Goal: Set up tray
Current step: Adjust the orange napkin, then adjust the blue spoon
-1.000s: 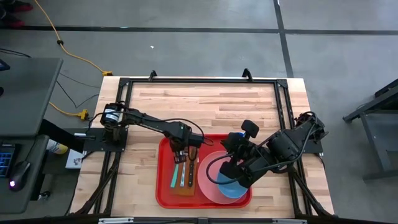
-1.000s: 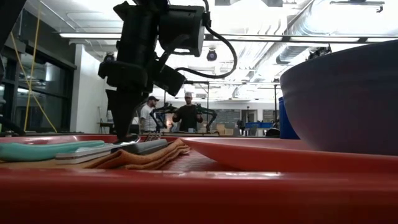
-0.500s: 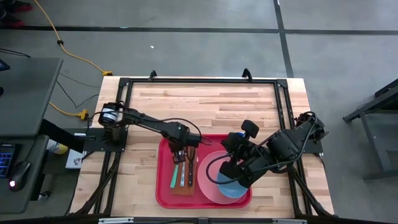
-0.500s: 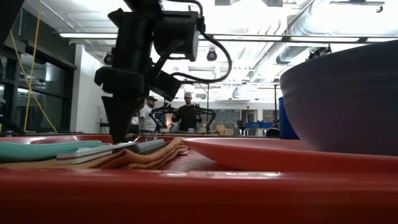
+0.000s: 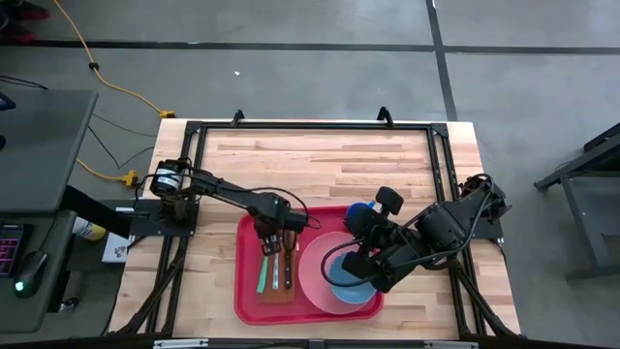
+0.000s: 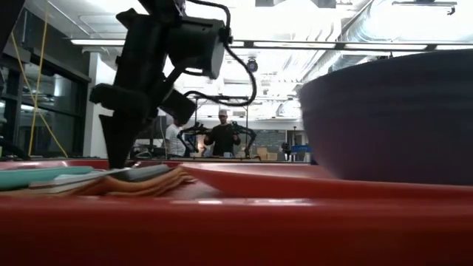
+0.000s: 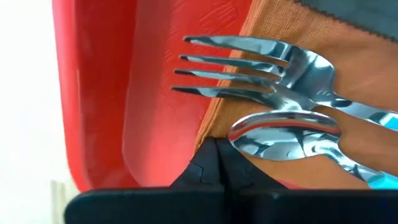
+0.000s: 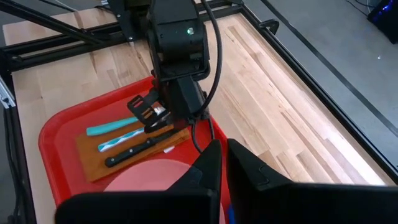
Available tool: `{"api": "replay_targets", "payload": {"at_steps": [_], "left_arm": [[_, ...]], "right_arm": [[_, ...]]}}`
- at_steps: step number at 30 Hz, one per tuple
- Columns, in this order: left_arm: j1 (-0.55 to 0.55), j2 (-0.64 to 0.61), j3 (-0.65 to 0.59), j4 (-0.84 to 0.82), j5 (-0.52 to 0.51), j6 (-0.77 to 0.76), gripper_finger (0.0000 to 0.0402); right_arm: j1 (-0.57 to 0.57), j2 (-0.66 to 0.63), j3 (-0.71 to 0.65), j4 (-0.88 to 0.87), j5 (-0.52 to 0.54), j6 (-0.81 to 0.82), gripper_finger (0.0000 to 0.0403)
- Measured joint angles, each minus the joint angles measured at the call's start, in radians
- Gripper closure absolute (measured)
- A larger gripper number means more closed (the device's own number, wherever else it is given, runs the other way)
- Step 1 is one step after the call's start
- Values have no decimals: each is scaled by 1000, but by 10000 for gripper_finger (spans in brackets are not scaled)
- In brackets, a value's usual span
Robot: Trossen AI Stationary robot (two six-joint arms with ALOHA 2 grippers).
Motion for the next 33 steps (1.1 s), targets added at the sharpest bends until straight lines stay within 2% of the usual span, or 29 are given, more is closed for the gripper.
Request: {"api": "replay_targets", "payload": {"at_steps": [9, 13, 21, 29, 33], "left_arm": [[0, 3, 9, -74, -11, 11, 393], [0, 5, 9, -120, -12, 11, 380], [0, 6, 86, -162, -45, 22, 392], [-19, 5, 197, -161, -71, 66, 321], [-40, 4, 288, -160, -164, 120, 304]], "right_arm": [[0, 0, 0, 0, 12, -11, 403], [0, 0, 0, 0, 22, -17, 403], [-5, 0, 0, 0, 24, -24, 403], [-5, 0, 0, 0, 23, -39, 403], [-11, 0, 0, 0, 29, -37, 403]]}}
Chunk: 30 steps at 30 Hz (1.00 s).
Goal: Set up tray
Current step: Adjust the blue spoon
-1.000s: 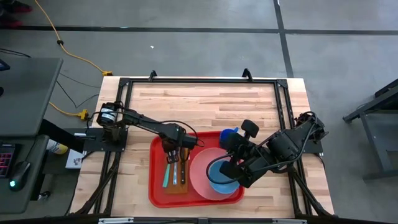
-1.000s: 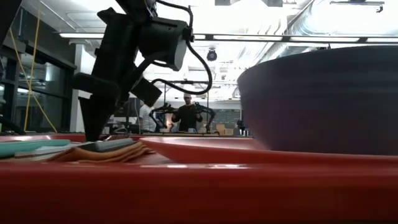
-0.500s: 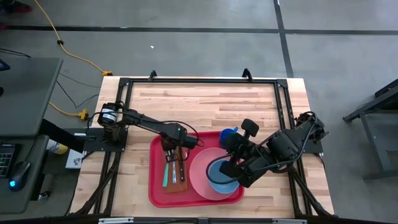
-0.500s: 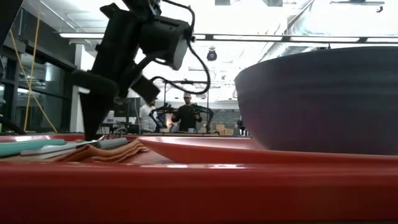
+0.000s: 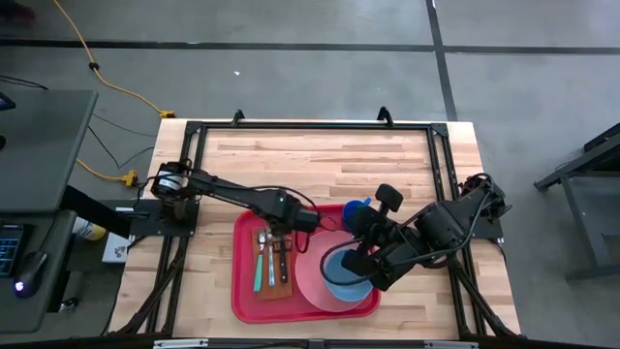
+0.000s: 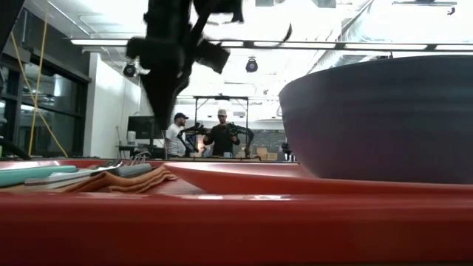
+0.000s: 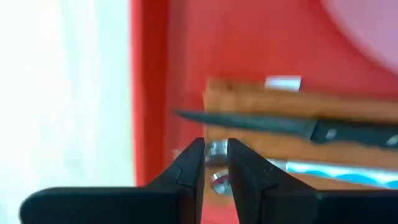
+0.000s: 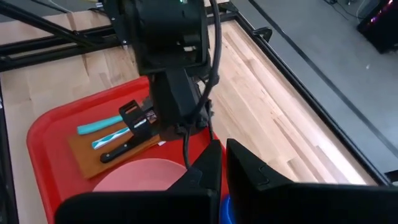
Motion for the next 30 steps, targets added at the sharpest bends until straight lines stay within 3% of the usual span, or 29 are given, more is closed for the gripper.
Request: {"api": "replay_targets", "payload": {"at_steps": [5, 10, 13, 17, 23, 30], "left_arm": [[-14, -34, 93, -14, -94, 13, 306], [-44, -175, 62, -1, -201, -25, 321], [-77, -303, -4, 8, -270, -76, 332], [-138, -455, -135, 45, -326, -189, 346], [-249, -615, -370, 92, -349, -476, 362], [-394, -733, -553, 72, -349, -782, 372]], "right_arm": [[-24, 0, 0, 0, -43, 64, 403], [-21, -41, -64, 4, -22, 101, 403], [-11, -151, -203, 3, 1, 192, 403], [1, -353, -502, 0, -14, 388, 403], [3, -575, -901, 63, -162, 580, 403], [-15, -664, -1145, -4, -349, 751, 403]]}}
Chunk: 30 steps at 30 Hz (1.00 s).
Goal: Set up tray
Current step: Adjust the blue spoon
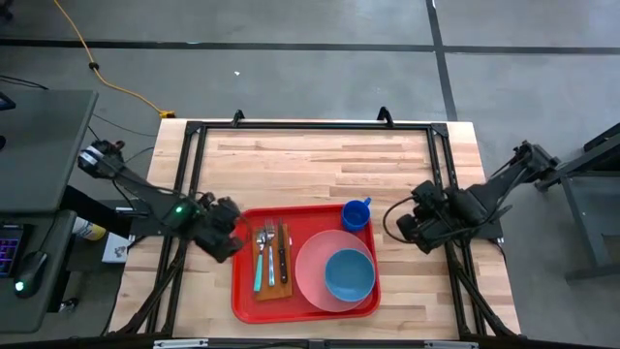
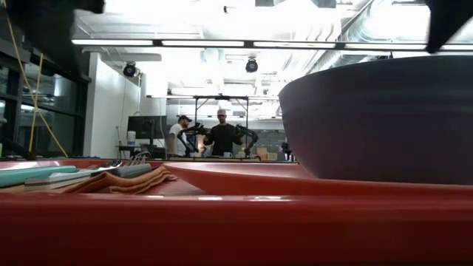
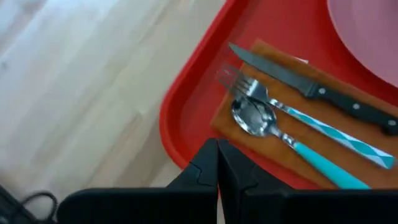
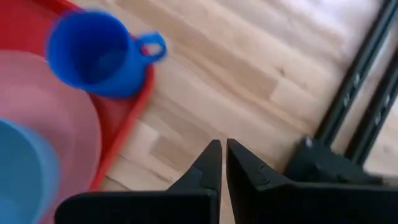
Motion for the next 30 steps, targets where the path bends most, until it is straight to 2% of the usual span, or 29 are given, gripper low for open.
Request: {"api": "replay_targets", "payload": {"at_steps": [5, 10, 15, 18, 20, 25, 28, 30], "left_arm": [[-108, -44, -73, -59, 18, -214, 366], [-208, -67, -111, -90, 4, -369, 361], [-305, -105, -111, -181, -137, -483, 366], [-348, -134, -111, -200, -273, -514, 370], [-363, -151, -111, -204, -324, -515, 372], [-364, -177, -129, -188, -333, -500, 365], [-364, -190, -171, -93, -321, -498, 359], [-363, -191, -210, -6, -272, -498, 358]], "right_arm": [[0, -49, -94, 5, -69, 57, 403], [0, -92, -130, 5, -74, 63, 403], [30, -146, -130, 5, 23, 19, 403], [31, -189, -129, 5, 63, 4, 403], [31, -215, -129, 11, 100, -18, 403], [7, -268, -130, 77, 190, -80, 403], [-17, -283, -129, 99, 221, -109, 403], [-36, -287, -129, 98, 230, -120, 403]]}}
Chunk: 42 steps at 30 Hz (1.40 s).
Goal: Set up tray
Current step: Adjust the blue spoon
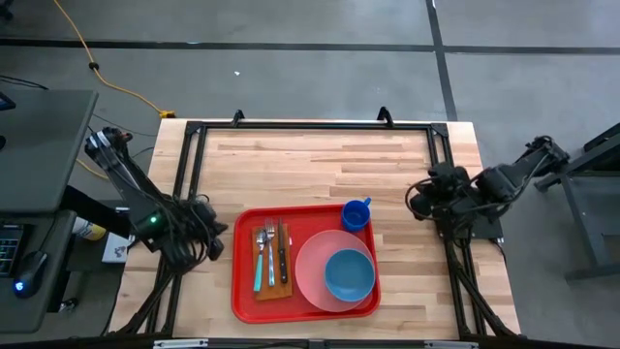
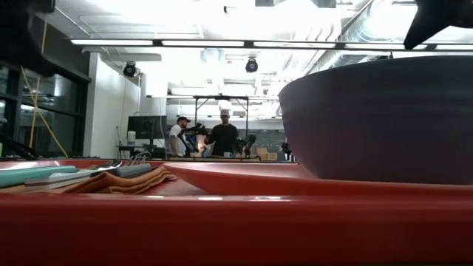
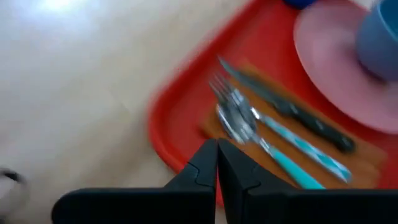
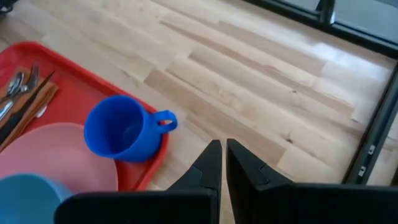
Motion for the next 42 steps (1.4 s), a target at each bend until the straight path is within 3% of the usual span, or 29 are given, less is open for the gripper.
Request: {"api": "replay_targets", "payload": {"at_steps": [5, 13, 18, 22, 29, 33, 42], "left_arm": [[0, 16, -80, 240, 194, 46, 365], [0, 109, -92, 564, 300, 248, 391], [0, 206, -92, 596, 374, 189, 374], [10, 301, -92, 652, 387, 158, 384], [85, 440, -92, 897, 436, 308, 380], [128, 492, -93, 936, 494, 335, 365], [138, 520, -92, 968, 545, 342, 391]], "right_arm": [[-24, -4, 0, 0, 10, -22, 403], [-24, -4, 0, 1, 33, -47, 403], [-24, -4, 0, 7, 45, -60, 403], [-24, -4, 0, 25, 61, -79, 403], [-24, -4, 0, 39, 73, -96, 403], [-24, -4, 0, 39, 76, -99, 403], [-24, -4, 0, 42, 76, -107, 403]]}}
